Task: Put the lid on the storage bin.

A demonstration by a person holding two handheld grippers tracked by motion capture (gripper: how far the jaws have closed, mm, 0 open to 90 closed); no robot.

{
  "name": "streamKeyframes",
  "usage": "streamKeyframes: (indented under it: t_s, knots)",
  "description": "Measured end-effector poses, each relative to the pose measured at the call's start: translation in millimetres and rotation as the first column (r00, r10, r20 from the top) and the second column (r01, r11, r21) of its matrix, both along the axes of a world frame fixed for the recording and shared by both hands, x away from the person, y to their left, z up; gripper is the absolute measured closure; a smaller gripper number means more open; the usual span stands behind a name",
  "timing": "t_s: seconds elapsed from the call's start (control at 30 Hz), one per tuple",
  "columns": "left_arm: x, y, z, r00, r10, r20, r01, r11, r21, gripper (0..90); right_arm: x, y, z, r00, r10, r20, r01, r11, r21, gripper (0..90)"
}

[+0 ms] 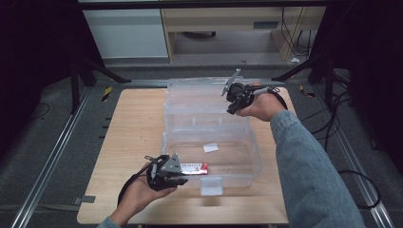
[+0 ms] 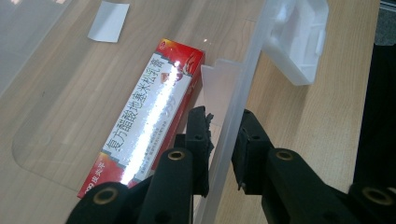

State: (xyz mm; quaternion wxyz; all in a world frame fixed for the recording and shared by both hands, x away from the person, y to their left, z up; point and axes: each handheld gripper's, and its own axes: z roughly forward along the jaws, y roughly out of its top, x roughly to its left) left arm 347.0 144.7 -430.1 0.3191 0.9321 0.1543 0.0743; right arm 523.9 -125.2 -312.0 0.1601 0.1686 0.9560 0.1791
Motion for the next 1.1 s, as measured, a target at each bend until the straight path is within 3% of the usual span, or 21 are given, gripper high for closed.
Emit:
streamKeyframes:
  t_s: [0.7,1.1]
  knots:
    - [-2.0,-3.9,0.9,0.9991,0.036,0.022,-0.036,0.9993,0.013,74.9,-32.0,-2.2,18.5,0.9997,0.022,0.012,-0.022,1.000,-0.021,83.9]
    - [4.1,-6.0,0.8,0.9983,0.052,0.026,-0.052,0.9986,0.007,73.5,-26.1,-5.9,18.3,0.9998,0.018,0.007,-0.018,1.000,-0.013,84.5]
